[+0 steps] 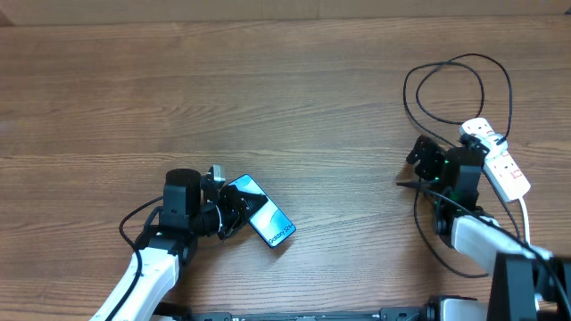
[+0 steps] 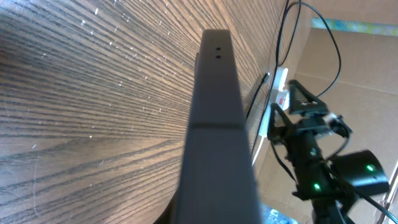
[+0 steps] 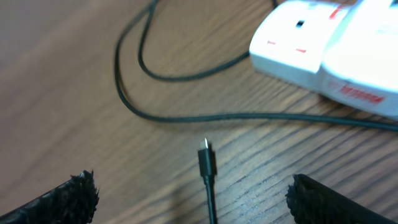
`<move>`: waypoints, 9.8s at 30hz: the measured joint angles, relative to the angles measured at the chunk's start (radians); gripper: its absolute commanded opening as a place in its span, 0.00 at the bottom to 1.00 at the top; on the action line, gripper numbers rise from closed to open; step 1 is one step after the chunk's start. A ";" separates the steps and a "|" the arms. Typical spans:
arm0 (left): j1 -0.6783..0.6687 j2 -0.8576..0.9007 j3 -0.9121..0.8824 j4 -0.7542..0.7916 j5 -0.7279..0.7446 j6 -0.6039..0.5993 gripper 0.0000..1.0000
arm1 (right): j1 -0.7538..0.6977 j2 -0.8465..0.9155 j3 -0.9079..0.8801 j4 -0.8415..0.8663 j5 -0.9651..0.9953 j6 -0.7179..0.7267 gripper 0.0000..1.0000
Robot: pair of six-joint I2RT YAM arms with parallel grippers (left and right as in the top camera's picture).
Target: Plug charger to phone and switch on socket
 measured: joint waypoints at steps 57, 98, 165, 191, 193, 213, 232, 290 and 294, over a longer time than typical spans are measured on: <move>0.000 0.001 0.000 0.000 -0.004 -0.005 0.04 | 0.163 0.229 0.113 -0.029 -0.294 -0.231 0.04; 0.135 0.003 -0.005 0.787 0.393 -0.101 0.04 | 0.225 -0.443 0.101 -0.765 -1.386 -0.240 0.04; 0.136 0.003 -0.005 0.845 0.377 -0.215 0.04 | 0.623 -0.428 0.100 -0.335 -1.017 -0.077 0.04; 0.135 0.003 -0.005 0.845 0.377 -0.215 0.04 | 0.623 -0.427 0.100 -0.372 -1.006 -0.051 0.04; 0.135 0.003 -0.005 0.845 0.377 -0.215 0.04 | 0.623 -0.427 0.100 -0.368 -1.012 -0.051 0.04; 0.135 0.003 -0.005 0.843 0.377 -0.215 0.04 | 0.623 -0.427 0.100 -0.328 -1.061 -0.051 0.04; 0.135 0.003 -0.005 0.838 0.378 -0.215 0.04 | 0.623 -0.427 0.100 -0.323 -1.064 -0.051 0.04; 0.137 0.003 -0.005 0.838 0.427 -0.215 0.04 | 0.623 -0.425 0.096 -0.253 -1.034 -0.032 0.04; 0.135 0.003 -0.005 0.838 0.430 -0.214 0.04 | 0.623 -0.425 0.096 -0.252 -1.029 -0.025 0.04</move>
